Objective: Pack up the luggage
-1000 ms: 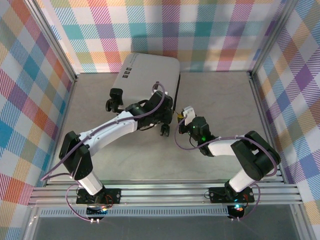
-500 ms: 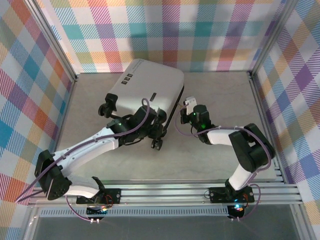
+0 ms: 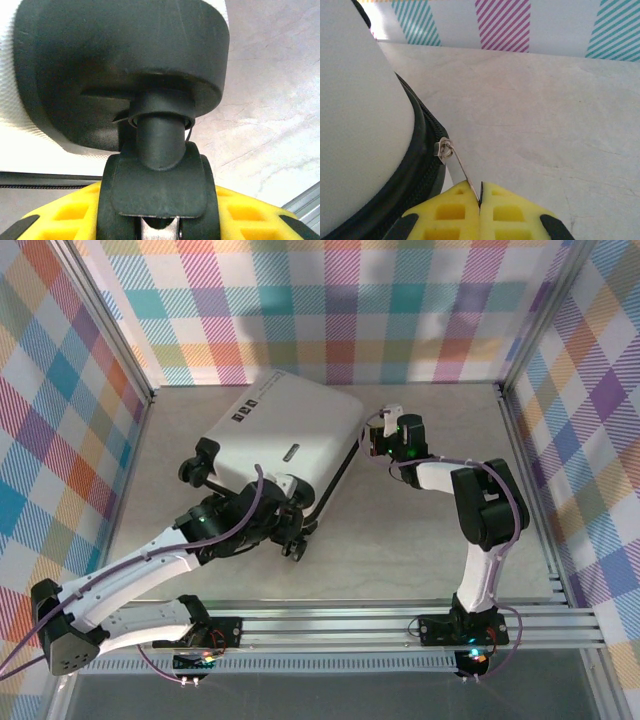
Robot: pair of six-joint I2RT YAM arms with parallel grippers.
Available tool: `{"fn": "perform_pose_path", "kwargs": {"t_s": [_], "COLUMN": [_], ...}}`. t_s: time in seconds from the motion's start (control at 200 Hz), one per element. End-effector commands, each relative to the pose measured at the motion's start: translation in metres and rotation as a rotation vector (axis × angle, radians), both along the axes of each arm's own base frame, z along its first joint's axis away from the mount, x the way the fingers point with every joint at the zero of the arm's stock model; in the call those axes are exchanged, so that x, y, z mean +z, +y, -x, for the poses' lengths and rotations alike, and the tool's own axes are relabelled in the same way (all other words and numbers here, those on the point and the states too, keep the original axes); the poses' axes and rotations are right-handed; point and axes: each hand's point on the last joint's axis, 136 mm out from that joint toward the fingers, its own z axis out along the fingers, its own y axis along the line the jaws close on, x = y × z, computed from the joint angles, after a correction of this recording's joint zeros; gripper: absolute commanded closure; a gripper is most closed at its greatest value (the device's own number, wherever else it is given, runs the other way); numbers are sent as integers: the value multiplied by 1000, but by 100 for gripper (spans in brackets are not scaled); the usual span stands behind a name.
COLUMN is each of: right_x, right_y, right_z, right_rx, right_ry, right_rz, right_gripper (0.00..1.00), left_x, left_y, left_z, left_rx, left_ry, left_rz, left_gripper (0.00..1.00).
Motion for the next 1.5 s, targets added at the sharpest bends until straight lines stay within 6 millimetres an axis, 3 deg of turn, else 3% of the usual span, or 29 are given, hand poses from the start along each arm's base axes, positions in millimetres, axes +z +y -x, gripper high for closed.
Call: {"fn": "perform_pose_path", "kwargs": {"t_s": [0.0,0.165,0.285,0.57,0.68,0.97,1.22,1.495], "right_x": [32,37,40,36,36,39,35,33], "right_y": [-43,-40,-38,-53,-59,-61,-63,-63], "right_z": [-6,28,54,103,105,114,119,115], "right_rx": [-160,-142,-144,-189,-215,-214,-215,-222], "right_ry": [-70,-69,-66,-49,-50,-38,-24,-13], "right_rz": [-8,0,-9,10,29,8,18,29], "right_gripper": [100,100,100,100,100,100,100,100], "left_x": [6,7,8,5,0,-7,-19,-21], "left_y": [38,55,65,81,85,128,142,185], "left_z": [-1,-16,-28,-51,-57,-91,-124,-159], "left_rx": [151,238,285,335,339,526,591,702], "left_ry": [-38,-103,-162,-252,-249,-194,-144,-120], "left_rz": [-63,-116,-112,-94,-88,-45,-56,29], "left_gripper": [82,80,86,91,92,93,92,100]}}
